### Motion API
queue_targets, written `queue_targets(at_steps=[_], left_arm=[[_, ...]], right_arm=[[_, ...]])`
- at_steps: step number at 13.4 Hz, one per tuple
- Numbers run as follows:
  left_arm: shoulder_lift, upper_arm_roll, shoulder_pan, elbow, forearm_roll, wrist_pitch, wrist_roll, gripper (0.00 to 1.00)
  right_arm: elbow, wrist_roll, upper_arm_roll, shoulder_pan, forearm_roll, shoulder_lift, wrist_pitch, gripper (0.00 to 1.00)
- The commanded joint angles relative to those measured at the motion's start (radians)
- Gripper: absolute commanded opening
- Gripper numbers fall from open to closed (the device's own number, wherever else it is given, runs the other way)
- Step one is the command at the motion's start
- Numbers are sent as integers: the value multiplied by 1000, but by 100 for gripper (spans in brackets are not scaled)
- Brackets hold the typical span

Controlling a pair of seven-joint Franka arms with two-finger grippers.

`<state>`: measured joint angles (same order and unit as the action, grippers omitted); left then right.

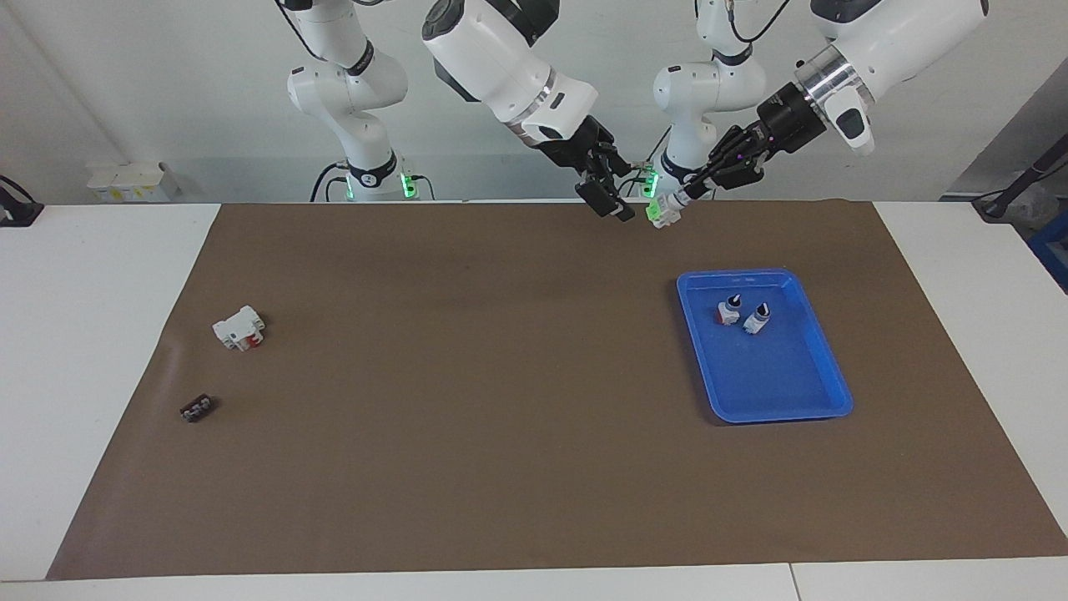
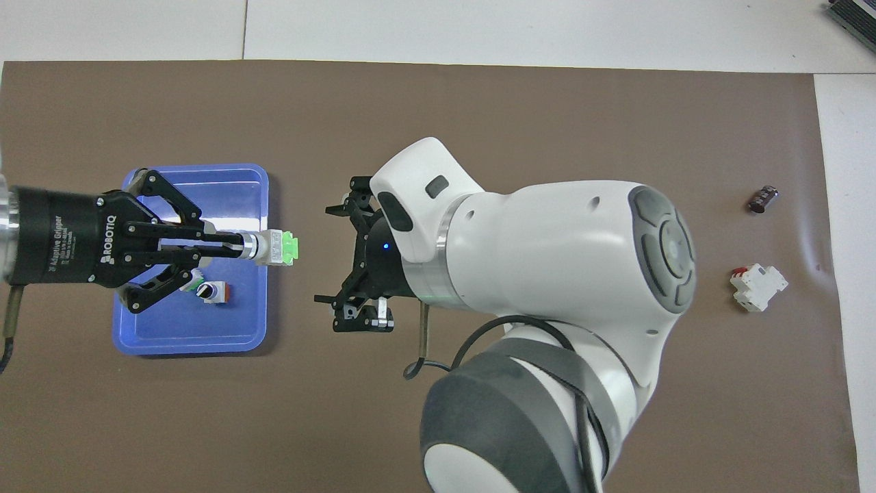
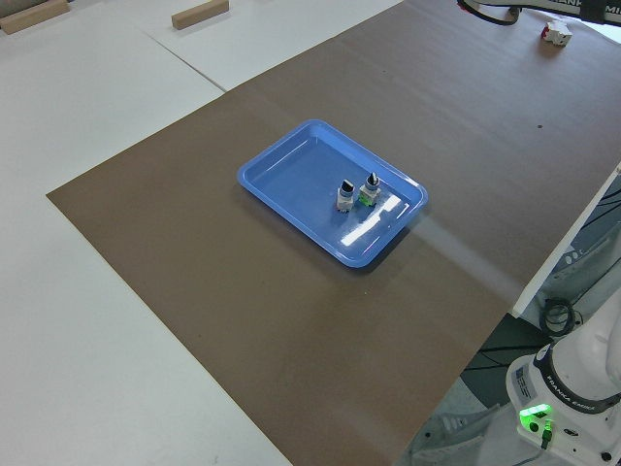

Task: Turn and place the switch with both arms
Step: 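Open the right gripper and withdraw while the left gripper holds the switch, then lower the switch into the blue tray with the left gripper and release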

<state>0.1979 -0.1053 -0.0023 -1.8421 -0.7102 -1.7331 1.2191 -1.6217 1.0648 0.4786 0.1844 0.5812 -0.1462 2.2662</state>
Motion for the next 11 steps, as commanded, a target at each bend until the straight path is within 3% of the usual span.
queue_targets(at_steps=[1, 4, 6, 9, 11], left_arm=[[31, -7, 7, -60, 55, -45, -77, 0], [93, -8, 7, -195, 153, -120, -280, 0], [89, -7, 21, -244, 179, -157, -422, 0], [75, -8, 45, -317, 273, -204, -654, 0], [20, -8, 47, -335, 336, -276, -710, 0]], right_arm=[[-4, -16, 6, -95, 11, 13, 4, 100], [-6, -14, 5, -177, 8, 13, 4, 100], [-9, -64, -2, -221, -23, 11, 4, 100], [-9, -361, -3, -287, -231, 10, 4, 100], [-14, -632, -33, -286, -427, 11, -14, 100]])
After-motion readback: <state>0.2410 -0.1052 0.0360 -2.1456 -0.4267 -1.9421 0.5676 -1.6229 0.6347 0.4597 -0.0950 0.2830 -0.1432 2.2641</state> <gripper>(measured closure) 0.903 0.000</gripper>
